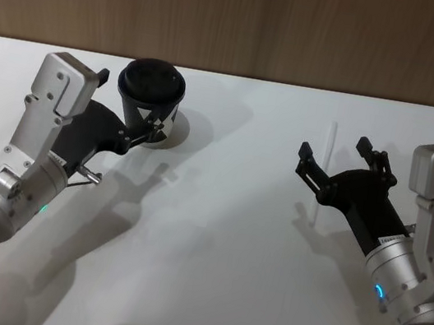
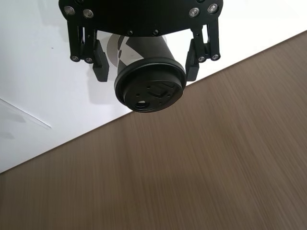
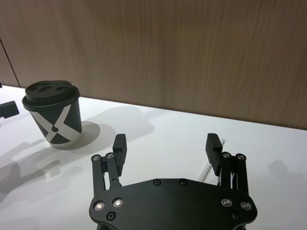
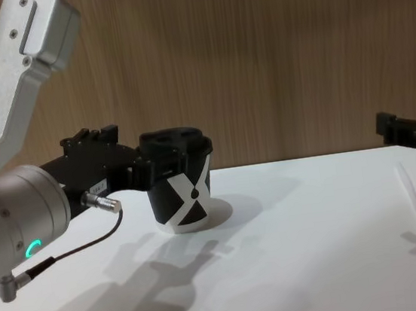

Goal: Pick up the straw with one hand, pass it to the other hand, and insert it into the cup.

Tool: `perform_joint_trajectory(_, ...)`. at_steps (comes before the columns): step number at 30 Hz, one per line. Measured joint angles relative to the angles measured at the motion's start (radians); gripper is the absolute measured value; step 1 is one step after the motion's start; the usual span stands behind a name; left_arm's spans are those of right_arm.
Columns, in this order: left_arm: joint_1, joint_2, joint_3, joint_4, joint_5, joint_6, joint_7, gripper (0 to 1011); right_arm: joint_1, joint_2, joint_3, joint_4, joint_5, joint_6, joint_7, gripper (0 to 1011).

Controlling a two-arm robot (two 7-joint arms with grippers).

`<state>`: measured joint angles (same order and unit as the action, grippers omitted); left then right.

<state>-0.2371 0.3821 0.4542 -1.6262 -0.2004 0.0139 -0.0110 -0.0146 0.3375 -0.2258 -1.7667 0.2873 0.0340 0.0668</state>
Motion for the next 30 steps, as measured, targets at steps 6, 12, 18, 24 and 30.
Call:
perform_joint_trajectory(6, 0.000, 0.000, 0.000, 0.000, 0.000, 0.000, 0.000, 1003, 0.000, 0.000, 0.000, 0.000, 0.000, 0.000, 0.000, 1001)
perform_joint_trajectory(12, 0.000, 0.000, 0.000, 0.000, 0.000, 0.000, 0.000, 1003, 0.000, 0.000, 0.000, 0.000, 0.000, 0.000, 0.000, 1001)
perform_joint_trajectory(18, 0.000, 0.000, 0.000, 0.000, 0.000, 0.000, 0.000, 1003, 0.000, 0.000, 0.000, 0.000, 0.000, 0.000, 0.000, 1001)
perform_joint_trajectory(24, 0.000, 0.000, 0.000, 0.000, 0.000, 0.000, 0.000, 1003, 0.000, 0.000, 0.000, 0.000, 0.000, 0.000, 0.000, 1001)
perform_joint_trajectory(30, 0.000, 0.000, 0.000, 0.000, 0.000, 0.000, 0.000, 1003, -0.007, 0.006, 0.008, -0.015, -0.008, 0.010, -0.004, 1001)
